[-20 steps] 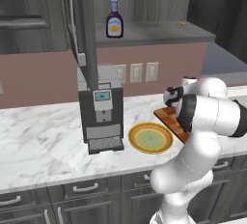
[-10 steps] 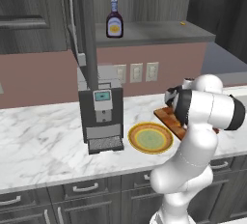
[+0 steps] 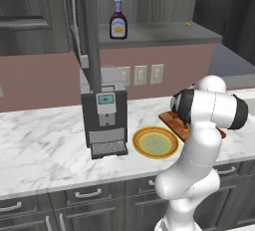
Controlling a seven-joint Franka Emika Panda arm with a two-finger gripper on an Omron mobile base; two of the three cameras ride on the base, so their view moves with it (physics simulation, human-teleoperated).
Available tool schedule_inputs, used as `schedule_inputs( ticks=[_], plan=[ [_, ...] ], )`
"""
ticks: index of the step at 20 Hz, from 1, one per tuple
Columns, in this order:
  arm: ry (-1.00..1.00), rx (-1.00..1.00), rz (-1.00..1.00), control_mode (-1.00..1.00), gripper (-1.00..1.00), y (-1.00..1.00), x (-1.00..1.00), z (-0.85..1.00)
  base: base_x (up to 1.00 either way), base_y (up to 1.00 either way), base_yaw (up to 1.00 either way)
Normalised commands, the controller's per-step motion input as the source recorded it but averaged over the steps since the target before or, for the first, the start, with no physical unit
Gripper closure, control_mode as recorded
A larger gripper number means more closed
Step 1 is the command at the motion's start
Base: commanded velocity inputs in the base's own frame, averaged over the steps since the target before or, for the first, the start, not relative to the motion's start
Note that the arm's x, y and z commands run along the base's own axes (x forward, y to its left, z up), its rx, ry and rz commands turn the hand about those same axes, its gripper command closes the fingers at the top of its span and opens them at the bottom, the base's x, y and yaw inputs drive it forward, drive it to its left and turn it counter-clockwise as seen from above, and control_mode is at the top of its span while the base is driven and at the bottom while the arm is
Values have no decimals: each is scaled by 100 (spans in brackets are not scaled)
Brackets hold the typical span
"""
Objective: Pick the shrimp from the plate and place it on the cutting board. Then pick the condiment bottle from the cabinet and place it next to the cutting board.
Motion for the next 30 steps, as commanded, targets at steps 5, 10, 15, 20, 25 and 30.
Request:
schedule_inputs(
  ticks=[5,10,15,20,25,30],
  plan=[
    [-2,0,3,-100,100,-2,0,-27,0,0,0],
    [-1,0,3,-100,-100,0,0,-17,0,0,0],
    [-1,0,3,-100,-100,0,0,-1,0,0,0],
    [0,0,1,-100,-100,-1,0,9,0,0,0],
    [0,1,1,-100,-100,-1,0,37,0,0,0],
    [0,7,0,-100,-100,-5,0,50,0,0,0]
  ],
)
